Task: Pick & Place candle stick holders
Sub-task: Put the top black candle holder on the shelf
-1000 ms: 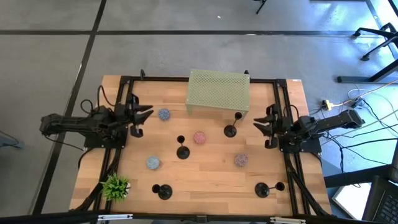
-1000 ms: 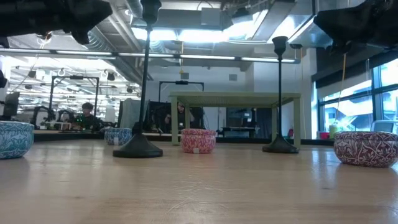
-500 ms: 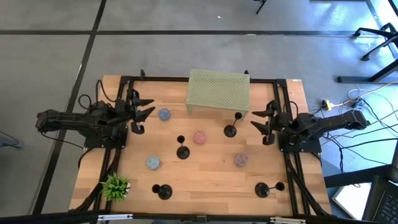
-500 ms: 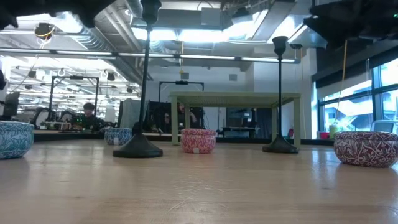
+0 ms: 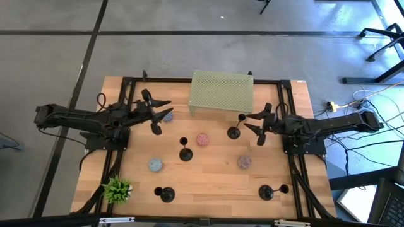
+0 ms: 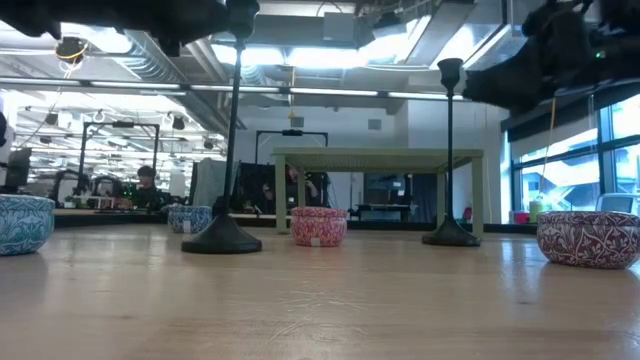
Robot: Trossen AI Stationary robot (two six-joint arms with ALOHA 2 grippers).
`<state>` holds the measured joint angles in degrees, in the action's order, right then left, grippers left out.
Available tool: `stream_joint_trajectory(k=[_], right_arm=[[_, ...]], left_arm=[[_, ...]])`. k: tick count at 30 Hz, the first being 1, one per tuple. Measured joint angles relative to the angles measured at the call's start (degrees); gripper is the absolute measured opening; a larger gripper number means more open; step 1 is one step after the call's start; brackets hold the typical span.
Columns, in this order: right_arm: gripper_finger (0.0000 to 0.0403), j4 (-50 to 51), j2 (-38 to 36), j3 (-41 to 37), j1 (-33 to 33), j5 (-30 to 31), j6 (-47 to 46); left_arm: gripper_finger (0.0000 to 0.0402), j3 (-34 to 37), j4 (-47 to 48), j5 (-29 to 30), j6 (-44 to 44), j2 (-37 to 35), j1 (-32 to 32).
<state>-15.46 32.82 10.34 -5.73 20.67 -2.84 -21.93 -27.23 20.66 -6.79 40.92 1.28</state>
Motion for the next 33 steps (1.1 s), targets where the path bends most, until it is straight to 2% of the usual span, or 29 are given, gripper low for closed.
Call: stream_joint_trajectory(k=[4, 7, 24, 28, 33], right_arm=[[0.0202, -1.55, 2.73, 0.01, 1.35, -3.80, -2.20], [0.0202, -3.94, 4.88, 0.01, 2.07, -4.31, -3.32], [0.0200, -16.40, 15.79, 0.01, 4.28, -4.37, -4.11], [0.0182, -17.44, 17.19, 0.01, 4.28, -4.37, -5.32], [0.0134, -17.52, 17.96, 0.01, 4.28, -4.34, -5.34]], left_arm=[[0.0139, 0.00, -1.42, 4.51, -0.01, 0.75, 0.01], [0.0139, 0.00, -2.15, 6.77, -0.02, 0.75, 0.02], [0.0139, 0.00, -2.79, 6.84, -0.02, 0.67, 0.02], [0.0139, 0.00, -2.71, 6.84, -0.02, 0.67, 0.02], [0.0139, 0.00, -2.61, 6.87, -0.02, 0.67, 0.00]])
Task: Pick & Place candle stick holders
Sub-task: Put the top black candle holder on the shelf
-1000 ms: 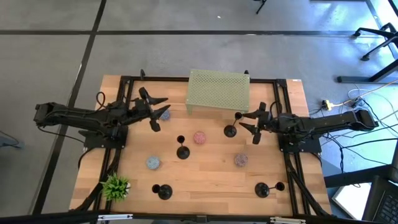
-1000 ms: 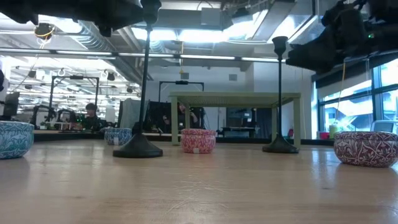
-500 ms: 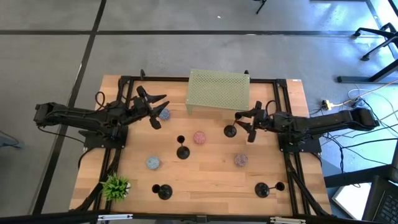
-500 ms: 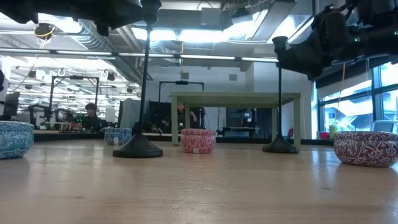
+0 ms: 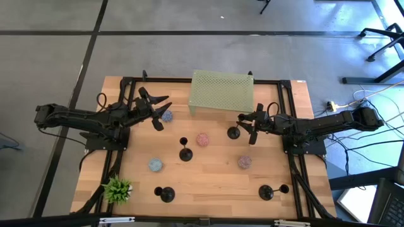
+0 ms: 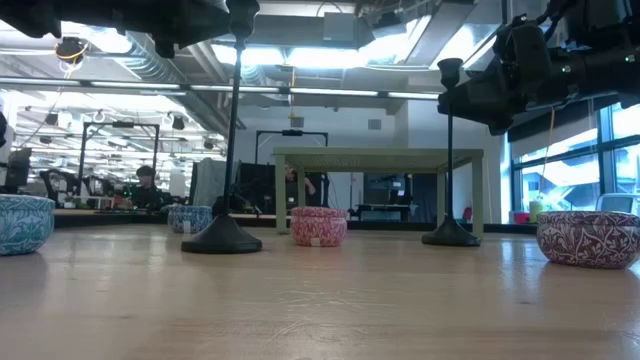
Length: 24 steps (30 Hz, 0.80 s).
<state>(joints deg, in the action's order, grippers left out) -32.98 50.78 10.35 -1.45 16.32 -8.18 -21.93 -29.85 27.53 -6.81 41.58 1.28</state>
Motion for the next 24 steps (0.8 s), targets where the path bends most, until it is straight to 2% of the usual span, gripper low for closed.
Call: stream_joint_trajectory(k=[5, 8, 19, 24], right_arm=[[0.0084, -2.25, 0.00, 0.00, 0.00, 0.01, 0.01], [0.0067, -2.77, 0.00, 0.00, 0.00, 0.10, 0.01], [0.0062, -11.38, -0.19, 0.00, -0.02, 0.05, 0.11], [0.0061, -10.24, -1.28, 4.15, -0.02, 0.03, 2.47]], left_arm=[[0.0139, 0.00, 0.03, 0.00, 0.00, 0.00, 0.02], [0.0139, 0.00, 0.03, 0.03, 0.00, 0.00, 0.01], [0.0139, 0.00, 0.07, 0.05, 0.00, 0.00, 0.02], [0.0139, 0.00, 0.11, 0.01, 0.02, 0.00, 0.02]])
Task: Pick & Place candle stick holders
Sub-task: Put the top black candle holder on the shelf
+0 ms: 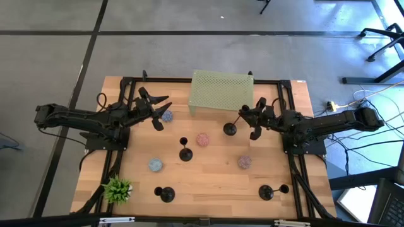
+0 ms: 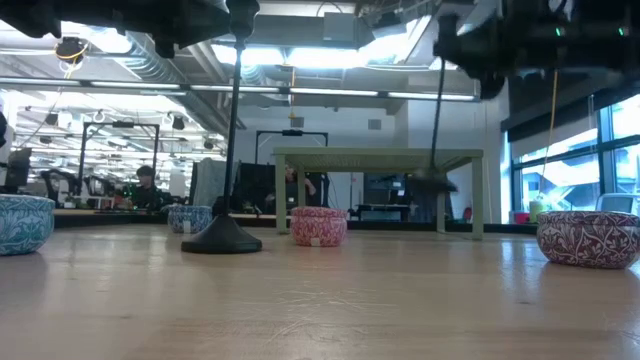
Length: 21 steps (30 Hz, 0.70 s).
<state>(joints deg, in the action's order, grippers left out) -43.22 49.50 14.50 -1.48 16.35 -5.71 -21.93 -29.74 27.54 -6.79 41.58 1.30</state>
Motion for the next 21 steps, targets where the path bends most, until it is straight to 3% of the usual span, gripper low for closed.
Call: stream_joint_trajectory(k=[4, 10, 21], right_arm=[[0.0061, 8.95, -0.16, 7.60, 0.01, -0.09, 1.15], [0.0061, 33.74, 0.12, 21.49, 0.09, -0.07, 0.56], [0.0061, 38.96, 0.17, 33.72, 1.88, 1.06, 10.18]], left_arm=[[0.0139, 0.00, 0.04, -0.01, 0.00, 0.00, 0.00], [0.0139, 0.00, 0.60, -0.03, 0.00, 0.00, 0.00], [0.0139, 0.00, 1.31, -0.07, 0.04, 0.00, -0.02]])
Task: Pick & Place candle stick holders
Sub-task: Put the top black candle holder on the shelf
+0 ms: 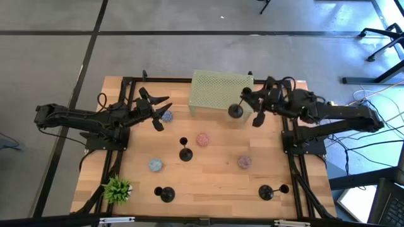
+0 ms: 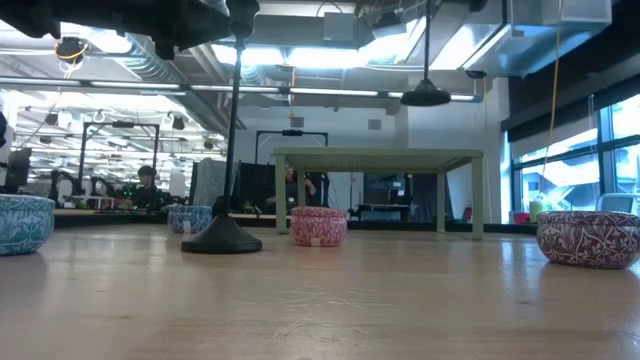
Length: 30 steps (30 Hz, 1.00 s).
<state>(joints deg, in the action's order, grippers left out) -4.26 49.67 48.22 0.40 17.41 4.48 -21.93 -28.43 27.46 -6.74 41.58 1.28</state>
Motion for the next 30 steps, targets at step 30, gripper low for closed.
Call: stream_joint_trajectory(k=[30], right_arm=[[0.0061, -2.03, 12.40, 2.10, 33.69, -7.79, 2.54]], left_arm=[[0.0139, 0.00, -0.98, -0.07, -0.01, -0.01, 0.01]])
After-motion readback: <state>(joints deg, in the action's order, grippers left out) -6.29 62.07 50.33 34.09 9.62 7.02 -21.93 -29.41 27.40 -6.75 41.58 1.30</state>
